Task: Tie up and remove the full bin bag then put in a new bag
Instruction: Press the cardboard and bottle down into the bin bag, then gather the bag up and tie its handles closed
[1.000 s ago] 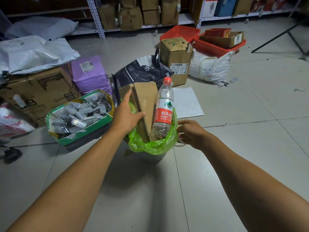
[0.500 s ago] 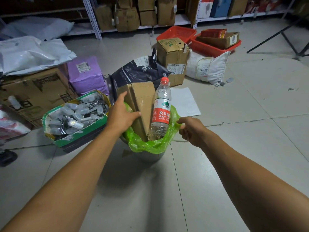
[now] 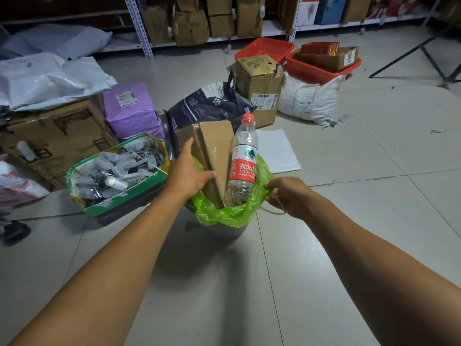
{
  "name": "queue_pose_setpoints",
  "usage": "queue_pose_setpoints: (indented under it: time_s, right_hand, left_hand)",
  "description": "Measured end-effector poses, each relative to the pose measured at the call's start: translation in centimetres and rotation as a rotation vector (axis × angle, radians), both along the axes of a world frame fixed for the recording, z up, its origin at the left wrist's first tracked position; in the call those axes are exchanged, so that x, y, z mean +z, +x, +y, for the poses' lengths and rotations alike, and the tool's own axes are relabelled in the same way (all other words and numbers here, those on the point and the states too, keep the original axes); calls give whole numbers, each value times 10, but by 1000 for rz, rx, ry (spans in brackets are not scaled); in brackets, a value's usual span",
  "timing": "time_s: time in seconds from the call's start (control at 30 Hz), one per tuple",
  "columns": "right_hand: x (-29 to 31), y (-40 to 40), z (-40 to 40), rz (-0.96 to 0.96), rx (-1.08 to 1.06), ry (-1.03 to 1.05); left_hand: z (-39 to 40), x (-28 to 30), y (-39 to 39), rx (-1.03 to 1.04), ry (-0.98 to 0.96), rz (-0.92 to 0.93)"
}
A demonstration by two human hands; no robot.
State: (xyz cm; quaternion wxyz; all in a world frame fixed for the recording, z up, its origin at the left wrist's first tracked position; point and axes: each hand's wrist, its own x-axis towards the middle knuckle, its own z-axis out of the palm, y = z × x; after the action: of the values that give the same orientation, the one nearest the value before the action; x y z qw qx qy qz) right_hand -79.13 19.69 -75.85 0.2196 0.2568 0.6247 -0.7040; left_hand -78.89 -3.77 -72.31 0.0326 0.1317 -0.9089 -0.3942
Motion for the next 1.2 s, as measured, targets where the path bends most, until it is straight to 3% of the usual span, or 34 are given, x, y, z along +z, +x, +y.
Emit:
queue_pose_setpoints:
  time_s: [0.17,0.33,0.77,0.97,1.2]
  right_hand:
    - [2,3,4,-23,101,129]
    - [9,5,-1,2,157,53]
    - [28,-3,-10,83,-76,-222]
    - [34,-16,-8,109,-226,-69]
    - [41,-38,-20,158,-197,-36]
  left_hand:
    - [-1,1,-1,4,3,-23]
    - [0,-1,-2,6,14,-30]
    - [-7,7,-2,13,-17,-29]
    - [-19,17,-6,190,172,114]
    - [-35,21,-28,295,271,128]
